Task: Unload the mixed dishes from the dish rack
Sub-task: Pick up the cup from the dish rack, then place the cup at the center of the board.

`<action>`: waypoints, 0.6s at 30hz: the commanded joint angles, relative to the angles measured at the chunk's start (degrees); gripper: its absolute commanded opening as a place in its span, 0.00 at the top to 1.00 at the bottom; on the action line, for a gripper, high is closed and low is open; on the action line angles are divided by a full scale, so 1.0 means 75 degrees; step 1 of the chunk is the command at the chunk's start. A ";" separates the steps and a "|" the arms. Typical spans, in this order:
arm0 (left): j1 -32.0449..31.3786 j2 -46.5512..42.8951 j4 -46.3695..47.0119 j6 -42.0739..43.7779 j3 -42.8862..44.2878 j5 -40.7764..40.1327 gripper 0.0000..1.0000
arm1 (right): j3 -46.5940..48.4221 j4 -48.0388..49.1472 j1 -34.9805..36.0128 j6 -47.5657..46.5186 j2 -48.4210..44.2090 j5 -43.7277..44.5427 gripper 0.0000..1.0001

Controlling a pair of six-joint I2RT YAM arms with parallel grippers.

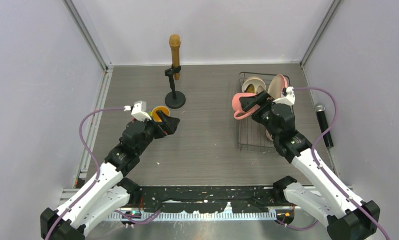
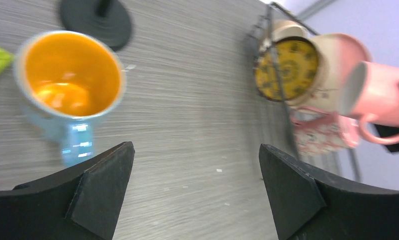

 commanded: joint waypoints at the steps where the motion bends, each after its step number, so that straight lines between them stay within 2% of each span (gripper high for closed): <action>1: 0.0017 0.0426 0.2691 -0.1086 -0.0438 0.2231 0.00 | -0.0258 0.2999 0.0222 0.0245 -0.0023 -0.0604 0.64; 3: 0.0020 0.0833 0.3787 -0.1559 -0.0514 0.2867 0.00 | -0.0558 0.3763 0.0398 0.0343 0.0008 -0.0507 0.66; 9: -0.0005 0.2510 0.5763 -0.2687 -0.0109 0.4700 0.00 | -0.1029 0.5490 0.1053 0.0242 0.0389 -0.0213 0.66; 14: -0.0134 0.3717 0.7946 -0.3781 -0.0108 0.5269 0.03 | -0.1135 0.6671 0.1749 0.0081 0.0899 0.0340 0.66; 18: -0.0298 0.4298 0.8478 -0.3972 0.0112 0.5551 0.05 | -0.1144 0.7449 0.2282 0.0187 0.1373 0.0736 0.66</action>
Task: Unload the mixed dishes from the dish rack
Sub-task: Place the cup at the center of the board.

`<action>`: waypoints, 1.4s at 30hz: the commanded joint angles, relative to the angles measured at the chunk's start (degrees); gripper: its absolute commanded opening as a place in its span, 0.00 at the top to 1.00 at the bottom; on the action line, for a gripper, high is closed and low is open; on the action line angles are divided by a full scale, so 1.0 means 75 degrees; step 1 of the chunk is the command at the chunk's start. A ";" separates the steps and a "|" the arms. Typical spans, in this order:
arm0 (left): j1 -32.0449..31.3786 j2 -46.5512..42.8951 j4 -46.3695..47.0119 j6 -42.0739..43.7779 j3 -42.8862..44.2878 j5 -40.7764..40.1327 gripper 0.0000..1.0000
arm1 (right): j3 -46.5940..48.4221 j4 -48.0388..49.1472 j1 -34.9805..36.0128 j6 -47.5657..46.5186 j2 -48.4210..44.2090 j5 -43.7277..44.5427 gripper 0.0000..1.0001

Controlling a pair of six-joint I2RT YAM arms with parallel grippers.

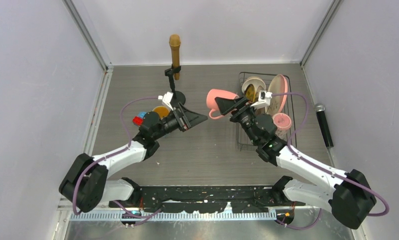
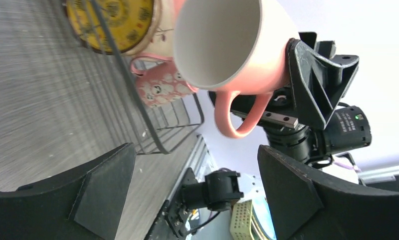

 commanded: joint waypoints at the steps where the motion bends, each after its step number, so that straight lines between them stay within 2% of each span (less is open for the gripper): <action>1: -0.0195 0.0400 0.1857 -0.0632 0.0486 0.0628 0.06 | 0.0153 0.2489 0.0459 0.0146 0.0313 0.0654 0.66; 6: -0.0232 0.0642 0.2713 -0.0866 0.0328 0.0453 0.06 | 0.0268 0.2609 0.0972 0.0030 0.0740 0.1267 0.66; 16: -0.0220 0.0756 0.2682 -0.0883 0.0417 0.0513 0.19 | 0.0345 0.3793 0.1452 0.0103 0.1477 0.1425 0.65; 21: -0.0226 0.0751 0.2703 -0.0890 0.0499 0.0625 0.31 | 0.0310 0.4277 0.1604 0.0205 0.1708 0.1537 0.65; 24: -0.0230 0.0723 0.2822 -0.0904 0.0469 0.0637 0.47 | 0.0240 0.4479 0.1644 0.0188 0.1751 0.1556 0.65; 29: -0.0232 0.0757 0.2872 -0.0970 0.0447 0.0656 0.53 | 0.0197 0.4506 0.1698 0.0124 0.1652 0.1315 0.64; 34: -0.0225 0.0816 0.2994 -0.1047 0.0436 0.0713 0.68 | 0.0057 0.4456 0.1702 0.0253 0.1531 0.1288 0.63; 42: -0.0232 0.0937 0.3419 -0.1174 0.0341 0.0718 0.82 | -0.0368 0.4707 0.1713 0.0424 0.1394 0.0833 0.60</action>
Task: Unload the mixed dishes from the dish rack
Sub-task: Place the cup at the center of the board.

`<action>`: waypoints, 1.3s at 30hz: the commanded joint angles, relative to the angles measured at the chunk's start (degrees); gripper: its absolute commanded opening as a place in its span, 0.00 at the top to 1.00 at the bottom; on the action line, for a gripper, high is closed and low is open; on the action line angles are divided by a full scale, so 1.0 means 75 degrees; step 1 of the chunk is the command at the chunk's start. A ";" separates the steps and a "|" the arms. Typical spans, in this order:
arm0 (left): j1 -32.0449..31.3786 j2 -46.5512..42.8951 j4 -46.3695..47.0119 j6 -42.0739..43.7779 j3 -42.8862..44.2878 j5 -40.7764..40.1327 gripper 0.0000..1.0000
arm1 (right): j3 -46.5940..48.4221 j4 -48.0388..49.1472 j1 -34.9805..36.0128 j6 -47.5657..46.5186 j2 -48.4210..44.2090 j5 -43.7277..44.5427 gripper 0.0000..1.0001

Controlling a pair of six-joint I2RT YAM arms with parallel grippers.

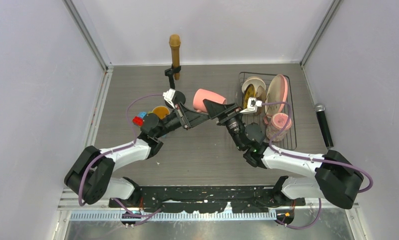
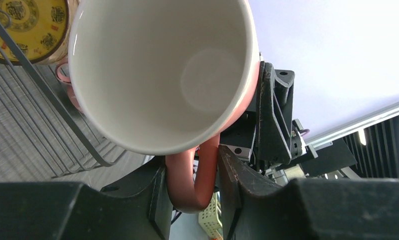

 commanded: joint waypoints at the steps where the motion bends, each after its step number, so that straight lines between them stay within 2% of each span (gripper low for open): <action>1: -0.0003 0.0117 0.1009 0.0055 0.0100 -0.0013 0.90 | -0.0117 0.1090 0.0058 0.0058 -0.0317 -0.0475 0.59; 2: -0.0007 0.0152 0.1167 0.0001 0.0081 -0.0007 0.98 | -0.0212 0.1238 0.0058 0.0061 -0.0322 -0.0647 0.56; 3: -0.0005 0.0200 0.1331 -0.0046 0.0056 -0.0003 1.00 | -0.0251 0.1297 0.0058 0.0061 -0.0330 -0.0736 0.54; 7: -0.0001 0.0351 0.2075 -0.0220 -0.0065 0.0032 1.00 | -0.0422 0.1282 0.0076 0.0061 -0.0424 -0.1176 0.41; 9: 0.0000 0.0454 0.2430 -0.0387 -0.0083 0.0046 1.00 | -0.0474 0.1060 0.0068 -0.0015 -0.0532 -0.1338 0.29; 10: -0.0009 0.0499 0.2586 -0.0504 -0.0090 0.0055 1.00 | -0.0491 0.0826 0.0069 -0.0023 -0.0615 -0.1396 0.19; 12: -0.0007 0.0550 0.2715 -0.0669 -0.0061 0.0094 1.00 | -0.0564 0.0580 0.0070 -0.0090 -0.0725 -0.1473 0.09; 14: -0.0007 0.0542 0.2718 -0.0696 -0.0021 0.0174 1.00 | -0.0714 0.0541 0.0070 -0.0098 -0.0835 -0.1466 0.04; 18: -0.0011 0.0368 0.2718 -0.0667 -0.0067 0.0099 1.00 | -0.0969 0.0130 0.0072 -0.0315 -0.1270 -0.1386 0.01; 21: -0.0007 0.0189 0.2633 -0.0595 -0.0067 0.0079 1.00 | -0.1121 -0.0405 0.0070 -0.0503 -0.1705 -0.1220 0.01; 28: -0.0011 0.0032 0.2329 -0.0442 -0.0087 0.0084 1.00 | -0.1308 -0.0757 0.0070 -0.0733 -0.2234 -0.1251 0.01; 31: 0.0006 -0.0135 0.2237 -0.0284 -0.0062 0.0143 1.00 | -0.1335 -0.1366 0.0070 -0.0824 -0.2507 -0.1252 0.01; 34: 0.0007 -0.0556 0.1215 0.0397 0.0050 0.0178 1.00 | -0.1513 -0.2010 0.0070 -0.0924 -0.3026 -0.1088 0.01; 37: 0.0008 -0.1410 -0.1345 0.1758 0.0304 -0.0067 1.00 | -0.1647 -0.2638 0.0076 -0.1073 -0.3656 -0.0792 0.01; 39: -0.0010 -0.2144 -0.3487 0.2906 0.0573 -0.0680 1.00 | -0.1664 -0.3270 0.0068 -0.1230 -0.4185 -0.0532 0.01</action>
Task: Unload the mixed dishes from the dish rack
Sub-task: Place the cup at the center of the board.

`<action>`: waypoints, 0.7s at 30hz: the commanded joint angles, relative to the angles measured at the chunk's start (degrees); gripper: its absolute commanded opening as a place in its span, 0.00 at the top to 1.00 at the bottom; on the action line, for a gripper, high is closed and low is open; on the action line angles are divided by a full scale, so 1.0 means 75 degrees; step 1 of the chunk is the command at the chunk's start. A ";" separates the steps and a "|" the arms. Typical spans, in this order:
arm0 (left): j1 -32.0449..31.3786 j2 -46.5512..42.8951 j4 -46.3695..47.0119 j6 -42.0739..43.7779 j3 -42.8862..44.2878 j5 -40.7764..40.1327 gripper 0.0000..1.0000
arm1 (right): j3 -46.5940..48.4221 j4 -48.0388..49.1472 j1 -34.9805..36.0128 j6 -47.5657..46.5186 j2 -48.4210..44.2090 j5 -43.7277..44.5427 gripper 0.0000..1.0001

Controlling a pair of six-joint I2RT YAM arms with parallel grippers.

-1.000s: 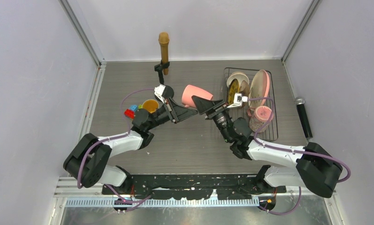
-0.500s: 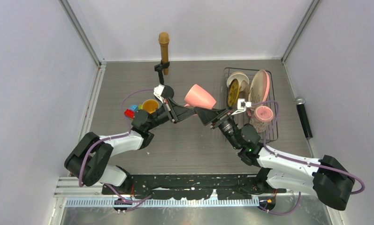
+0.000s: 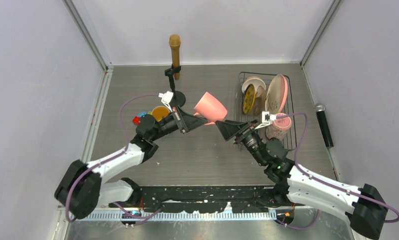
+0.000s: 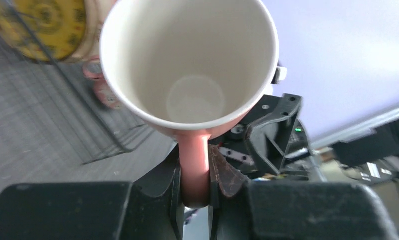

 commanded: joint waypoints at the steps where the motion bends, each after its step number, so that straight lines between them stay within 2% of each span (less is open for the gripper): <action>1: 0.0008 -0.1745 -0.3971 0.2770 0.0902 -0.1359 1.00 | -0.0045 -0.1470 0.0011 -0.0506 -0.1116 0.0734 0.01; 4: -0.0039 -0.2647 -0.6127 0.3990 0.1239 -0.2969 1.00 | -0.0012 -0.2257 0.0006 -0.0749 -0.1821 0.1355 0.01; 7: -0.0122 -0.2897 -0.7057 0.4462 0.1337 -0.3751 1.00 | 0.0053 -0.2861 0.0007 -0.0938 -0.2150 0.1719 0.01; 11: -0.0367 -0.2538 -0.7445 0.4922 0.1465 -0.4001 1.00 | 0.0329 -0.3503 0.0006 -0.1214 -0.2337 0.2165 0.01; 15: -0.0807 -0.1935 -0.8217 0.5484 0.1807 -0.5486 1.00 | 0.0554 -0.3971 0.0006 -0.1338 -0.2325 0.2414 0.01; 21: -0.1308 -0.1005 -0.8112 0.5894 0.1960 -0.6737 1.00 | 0.0545 -0.4078 0.0006 -0.1411 -0.2267 0.2660 0.01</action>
